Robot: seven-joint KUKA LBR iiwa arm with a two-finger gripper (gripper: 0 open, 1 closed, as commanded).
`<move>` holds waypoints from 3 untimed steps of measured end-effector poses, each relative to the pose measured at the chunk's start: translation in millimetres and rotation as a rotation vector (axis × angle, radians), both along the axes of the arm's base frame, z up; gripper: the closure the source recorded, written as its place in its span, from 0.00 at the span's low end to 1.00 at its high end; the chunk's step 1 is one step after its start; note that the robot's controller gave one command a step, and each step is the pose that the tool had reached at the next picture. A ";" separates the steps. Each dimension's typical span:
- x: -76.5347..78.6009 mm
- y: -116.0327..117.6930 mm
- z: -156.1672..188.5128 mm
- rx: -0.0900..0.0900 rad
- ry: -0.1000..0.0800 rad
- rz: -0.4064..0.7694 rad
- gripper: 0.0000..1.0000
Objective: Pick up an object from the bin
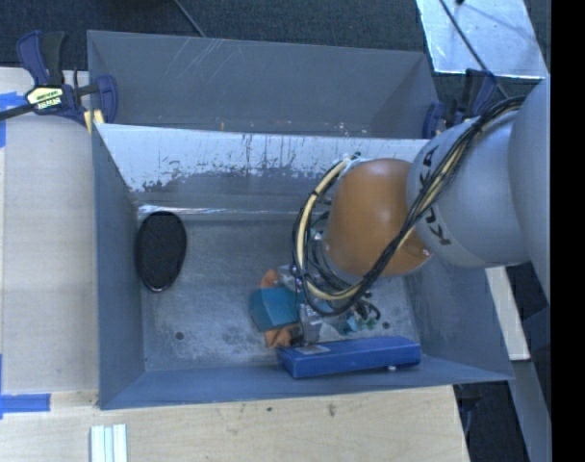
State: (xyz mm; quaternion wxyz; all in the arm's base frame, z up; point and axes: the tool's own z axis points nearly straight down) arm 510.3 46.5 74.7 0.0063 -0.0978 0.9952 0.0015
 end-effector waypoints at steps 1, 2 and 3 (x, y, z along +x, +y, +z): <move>-1.7 -0.4 6.9 -0.002 0.010 0.001 1.00; -2.0 -0.8 14.6 -0.004 0.012 0.001 1.00; -1.6 -0.8 18.6 -0.004 0.011 0.001 1.00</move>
Offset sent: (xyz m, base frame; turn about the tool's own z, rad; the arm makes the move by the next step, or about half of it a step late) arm -0.0001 0.0000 0.0256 0.0000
